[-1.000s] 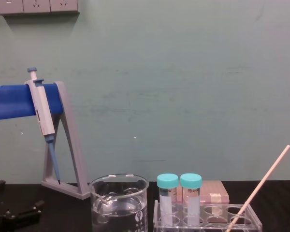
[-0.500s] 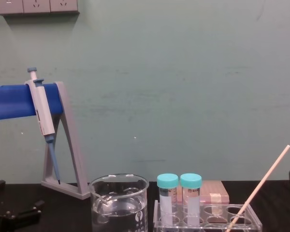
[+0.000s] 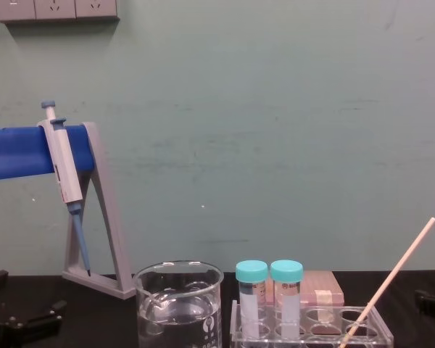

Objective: Hold the thermometer with one hand and immerse one end into the beaker, then reinsert it into the test tube rack.

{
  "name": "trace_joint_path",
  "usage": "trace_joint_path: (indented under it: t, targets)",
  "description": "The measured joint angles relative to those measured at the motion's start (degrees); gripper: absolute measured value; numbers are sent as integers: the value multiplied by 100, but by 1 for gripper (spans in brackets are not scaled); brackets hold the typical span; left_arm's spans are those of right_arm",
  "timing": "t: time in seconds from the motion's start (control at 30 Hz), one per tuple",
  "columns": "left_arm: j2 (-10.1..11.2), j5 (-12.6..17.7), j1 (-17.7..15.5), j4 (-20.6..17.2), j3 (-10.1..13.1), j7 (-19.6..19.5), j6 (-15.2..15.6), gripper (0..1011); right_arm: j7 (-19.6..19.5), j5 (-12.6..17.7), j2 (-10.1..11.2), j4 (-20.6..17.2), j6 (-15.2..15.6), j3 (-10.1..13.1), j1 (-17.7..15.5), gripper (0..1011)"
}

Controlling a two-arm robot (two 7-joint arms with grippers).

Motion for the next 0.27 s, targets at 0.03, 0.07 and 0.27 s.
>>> trace_joint_path:
  t: [0.03,0.07,0.27]
  targets:
    - [0,0,0,0,0,0,0,1004,-1,0,1,0,0,0,-1,1003]
    - [0,0,0,0,0,0,0,1004,-1,2,1,0,0,-1,-3,1003]
    - [0,0,0,0,0,0,0,1004,-5,8,3,-3,0,-4,-5,1003]
